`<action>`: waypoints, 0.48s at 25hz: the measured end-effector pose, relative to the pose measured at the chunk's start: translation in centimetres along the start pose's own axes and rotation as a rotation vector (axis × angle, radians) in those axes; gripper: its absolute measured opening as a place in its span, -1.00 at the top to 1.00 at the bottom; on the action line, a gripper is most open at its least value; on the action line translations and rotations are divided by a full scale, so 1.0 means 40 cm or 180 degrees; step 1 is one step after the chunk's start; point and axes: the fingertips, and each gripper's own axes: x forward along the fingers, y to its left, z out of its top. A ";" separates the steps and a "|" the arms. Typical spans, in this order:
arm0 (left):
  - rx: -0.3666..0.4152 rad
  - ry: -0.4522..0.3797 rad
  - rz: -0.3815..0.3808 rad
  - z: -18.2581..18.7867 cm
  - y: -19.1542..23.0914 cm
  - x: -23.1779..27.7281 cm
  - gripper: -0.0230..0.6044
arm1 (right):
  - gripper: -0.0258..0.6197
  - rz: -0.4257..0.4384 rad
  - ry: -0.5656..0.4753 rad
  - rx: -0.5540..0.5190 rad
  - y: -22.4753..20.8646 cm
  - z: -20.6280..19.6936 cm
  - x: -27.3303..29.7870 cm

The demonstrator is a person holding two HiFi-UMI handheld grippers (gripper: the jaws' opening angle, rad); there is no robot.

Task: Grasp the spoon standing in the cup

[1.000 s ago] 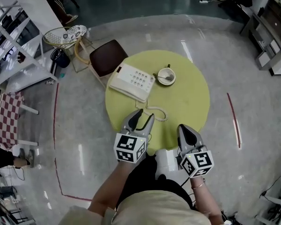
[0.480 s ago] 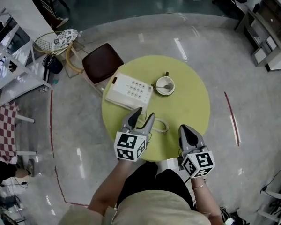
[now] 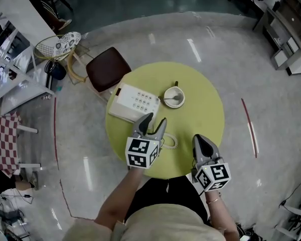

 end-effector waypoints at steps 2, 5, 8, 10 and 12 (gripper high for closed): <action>-0.0035 0.0013 0.0075 0.005 0.010 0.022 0.28 | 0.92 0.0032 0.0020 -0.0002 -0.019 0.012 0.017; -0.0094 0.0053 0.0173 0.005 0.023 0.056 0.28 | 0.92 0.0073 0.0066 -0.0010 -0.050 0.021 0.040; -0.0162 0.0083 0.0251 0.007 0.034 0.091 0.28 | 0.92 0.0113 0.0122 -0.0022 -0.081 0.027 0.061; -0.0221 0.0104 0.0296 0.008 0.044 0.115 0.28 | 0.92 0.0139 0.0155 -0.0026 -0.099 0.028 0.077; -0.0278 0.0144 0.0347 0.001 0.057 0.135 0.28 | 0.92 0.0163 0.0199 -0.0020 -0.112 0.024 0.094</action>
